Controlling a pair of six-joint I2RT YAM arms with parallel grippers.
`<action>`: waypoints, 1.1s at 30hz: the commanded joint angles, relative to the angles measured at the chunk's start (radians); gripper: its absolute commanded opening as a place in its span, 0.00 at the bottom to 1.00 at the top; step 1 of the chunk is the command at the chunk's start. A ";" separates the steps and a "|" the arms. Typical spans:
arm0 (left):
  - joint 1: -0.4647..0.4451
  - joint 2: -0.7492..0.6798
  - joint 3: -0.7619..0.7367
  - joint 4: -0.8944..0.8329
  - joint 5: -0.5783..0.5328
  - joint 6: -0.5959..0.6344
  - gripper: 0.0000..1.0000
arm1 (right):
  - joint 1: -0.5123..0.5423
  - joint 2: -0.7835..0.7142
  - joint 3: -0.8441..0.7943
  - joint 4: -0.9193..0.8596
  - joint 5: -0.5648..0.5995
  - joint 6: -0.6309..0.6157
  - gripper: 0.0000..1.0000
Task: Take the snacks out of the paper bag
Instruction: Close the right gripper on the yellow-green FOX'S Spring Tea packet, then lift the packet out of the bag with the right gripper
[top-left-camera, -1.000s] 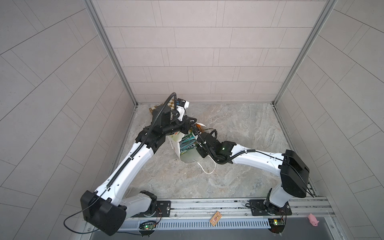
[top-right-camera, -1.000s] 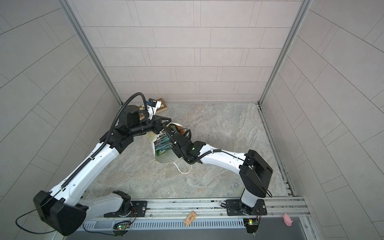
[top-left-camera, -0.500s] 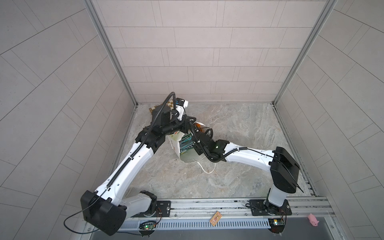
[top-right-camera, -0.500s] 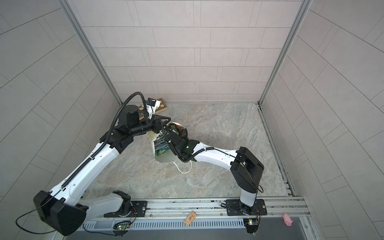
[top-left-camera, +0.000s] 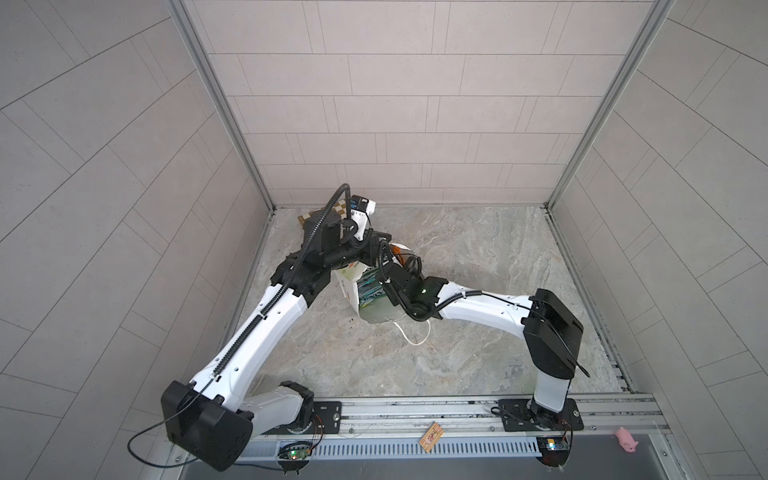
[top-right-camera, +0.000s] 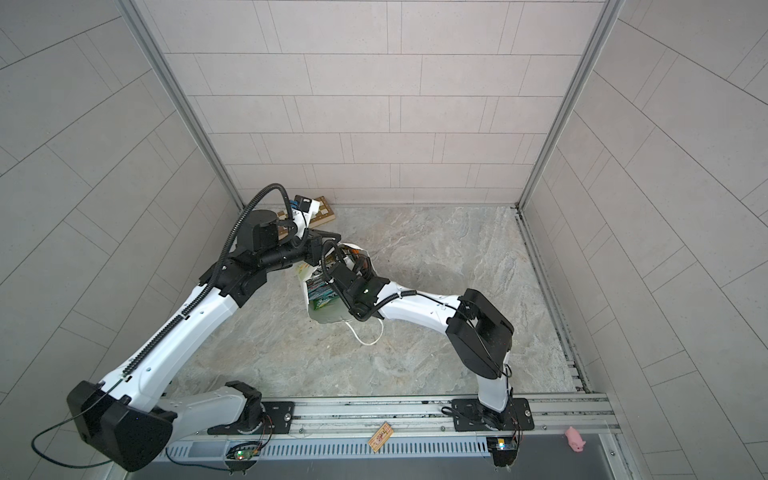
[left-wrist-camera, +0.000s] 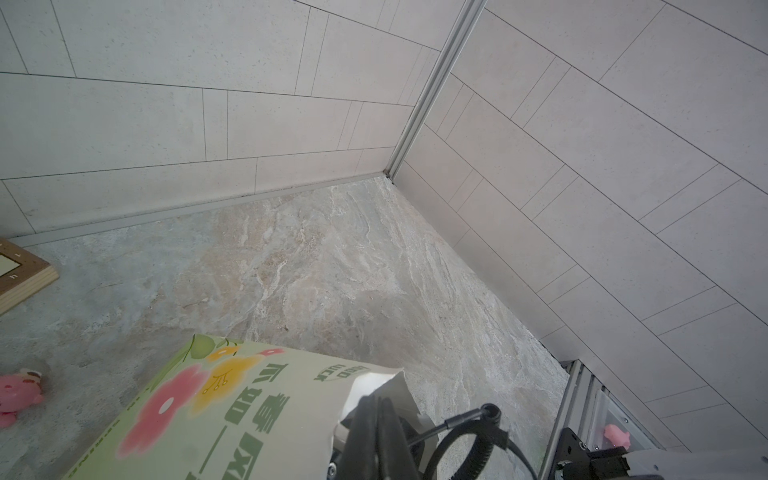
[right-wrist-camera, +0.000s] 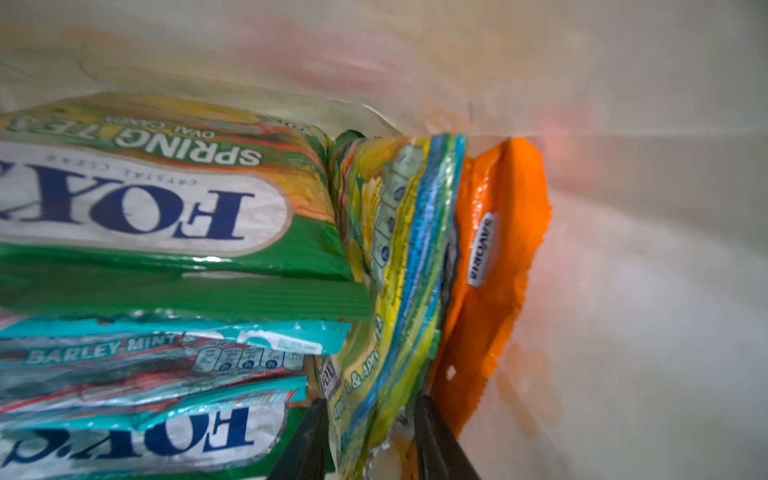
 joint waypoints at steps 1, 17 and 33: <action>-0.012 -0.036 -0.002 0.052 0.059 0.001 0.00 | -0.002 0.030 0.028 -0.040 0.002 0.008 0.34; -0.011 -0.033 -0.002 0.027 -0.003 0.023 0.00 | -0.003 -0.141 -0.086 0.032 -0.127 -0.024 0.00; -0.011 -0.017 -0.001 0.022 -0.010 0.018 0.00 | -0.002 -0.346 -0.189 0.097 -0.209 -0.070 0.00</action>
